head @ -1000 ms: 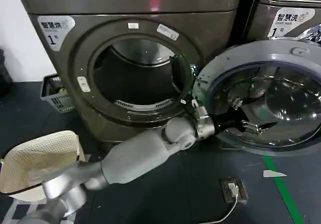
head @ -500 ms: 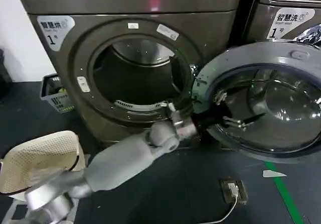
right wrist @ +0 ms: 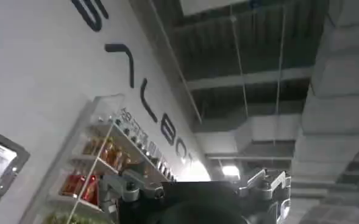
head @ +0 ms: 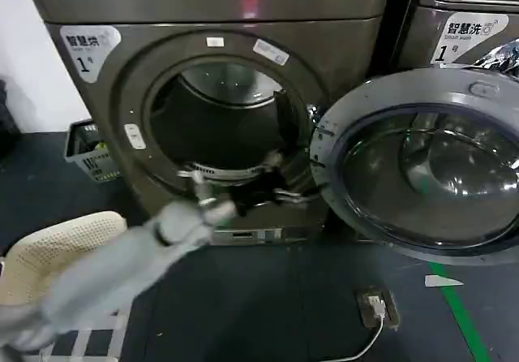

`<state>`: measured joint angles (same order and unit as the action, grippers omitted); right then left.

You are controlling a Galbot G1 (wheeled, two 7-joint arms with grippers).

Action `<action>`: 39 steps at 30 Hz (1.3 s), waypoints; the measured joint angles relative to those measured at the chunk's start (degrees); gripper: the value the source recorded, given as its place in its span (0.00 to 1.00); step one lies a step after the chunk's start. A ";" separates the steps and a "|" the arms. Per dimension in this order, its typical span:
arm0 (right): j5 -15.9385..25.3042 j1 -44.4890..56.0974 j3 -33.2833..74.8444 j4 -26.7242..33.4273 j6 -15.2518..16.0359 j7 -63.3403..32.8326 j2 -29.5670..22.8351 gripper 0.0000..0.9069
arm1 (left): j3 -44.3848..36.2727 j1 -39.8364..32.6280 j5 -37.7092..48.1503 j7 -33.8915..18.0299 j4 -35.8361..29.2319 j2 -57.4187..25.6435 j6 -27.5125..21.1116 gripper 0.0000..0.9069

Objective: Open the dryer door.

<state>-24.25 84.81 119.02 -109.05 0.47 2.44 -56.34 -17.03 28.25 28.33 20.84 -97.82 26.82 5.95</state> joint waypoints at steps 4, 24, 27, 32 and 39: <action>1.03 -0.22 0.30 0.46 -0.58 -0.17 -0.02 1.00 | 0.31 1.07 -3.05 2.08 2.31 -5.41 -1.94 1.00; 1.41 1.64 3.60 0.23 -0.55 -0.32 -0.30 1.00 | 6.17 9.39 -11.47 10.48 9.10 -21.64 -8.93 1.00; 1.60 1.72 3.56 0.33 -0.60 -0.26 -0.48 1.00 | 6.17 9.73 -12.85 12.08 11.51 -22.19 -7.75 1.00; 1.60 1.88 3.65 0.45 -0.65 -0.24 -0.44 1.00 | 5.87 10.82 -14.02 12.57 14.14 -23.71 -7.08 1.00; 1.58 2.01 3.66 0.89 -0.83 -0.22 -0.60 1.00 | 4.98 11.31 -15.65 14.68 16.36 -26.28 -6.06 1.00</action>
<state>-22.66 86.81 122.68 -108.17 -0.37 2.22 -56.95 -12.05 39.57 12.68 35.53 -81.46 0.54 -0.11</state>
